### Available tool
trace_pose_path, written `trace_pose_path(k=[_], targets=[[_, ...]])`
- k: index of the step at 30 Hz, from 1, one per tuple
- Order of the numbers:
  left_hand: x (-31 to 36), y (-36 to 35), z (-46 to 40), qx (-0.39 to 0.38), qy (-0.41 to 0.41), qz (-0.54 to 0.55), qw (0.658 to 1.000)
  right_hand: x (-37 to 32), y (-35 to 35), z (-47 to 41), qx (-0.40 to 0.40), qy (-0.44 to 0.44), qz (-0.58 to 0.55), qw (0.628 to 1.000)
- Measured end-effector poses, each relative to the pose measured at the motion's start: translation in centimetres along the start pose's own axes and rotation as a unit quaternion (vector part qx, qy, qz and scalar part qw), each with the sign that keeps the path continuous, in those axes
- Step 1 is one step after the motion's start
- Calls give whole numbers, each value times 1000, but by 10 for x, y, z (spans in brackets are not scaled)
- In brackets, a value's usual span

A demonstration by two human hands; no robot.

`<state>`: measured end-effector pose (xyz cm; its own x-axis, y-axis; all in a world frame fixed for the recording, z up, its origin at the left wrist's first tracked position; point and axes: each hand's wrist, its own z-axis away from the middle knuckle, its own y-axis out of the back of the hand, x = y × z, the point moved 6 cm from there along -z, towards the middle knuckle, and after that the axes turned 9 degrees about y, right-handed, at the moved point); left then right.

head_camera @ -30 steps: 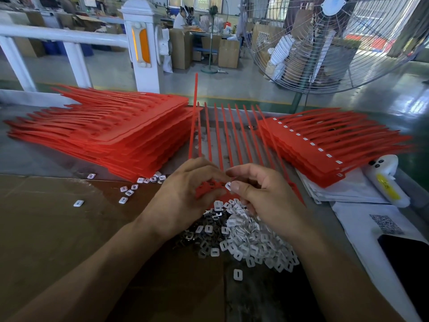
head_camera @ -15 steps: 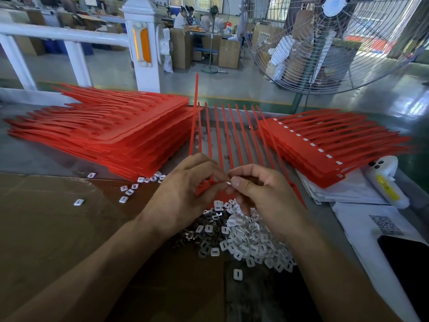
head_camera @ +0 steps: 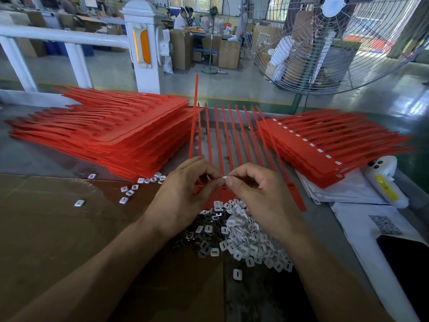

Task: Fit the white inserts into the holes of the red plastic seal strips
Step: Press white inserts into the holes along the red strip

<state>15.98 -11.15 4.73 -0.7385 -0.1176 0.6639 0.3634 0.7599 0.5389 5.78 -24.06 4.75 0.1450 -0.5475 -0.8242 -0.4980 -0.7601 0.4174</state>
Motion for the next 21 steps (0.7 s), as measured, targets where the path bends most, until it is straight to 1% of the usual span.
trace_pose_path(k=[3, 7, 10, 12, 14, 18, 21], targets=[[2, 2, 1, 18, 2, 0, 1000, 2, 0, 0, 7, -16, -18, 1000], [11, 3, 3, 26, -42, -50, 998, 4, -2, 0, 6, -39, -42, 998], [13, 4, 3, 27, -58, -69, 996, 4, -3, 1, -7, -39, -35, 999], [12, 5, 2, 21, -56, -75, 995, 4, -2, 1, -9, -38, -26, 999], [6, 9, 0, 26, -31, -84, 996, 6, 1, 2, 4, -41, -6, 999], [-28, 26, -6, 51, 91, -119, 987, 12, 12, 2, 47, -47, 99, 993], [-46, 31, -5, 35, 158, -139, 977, 18, 18, 3, 54, -62, 120, 989]])
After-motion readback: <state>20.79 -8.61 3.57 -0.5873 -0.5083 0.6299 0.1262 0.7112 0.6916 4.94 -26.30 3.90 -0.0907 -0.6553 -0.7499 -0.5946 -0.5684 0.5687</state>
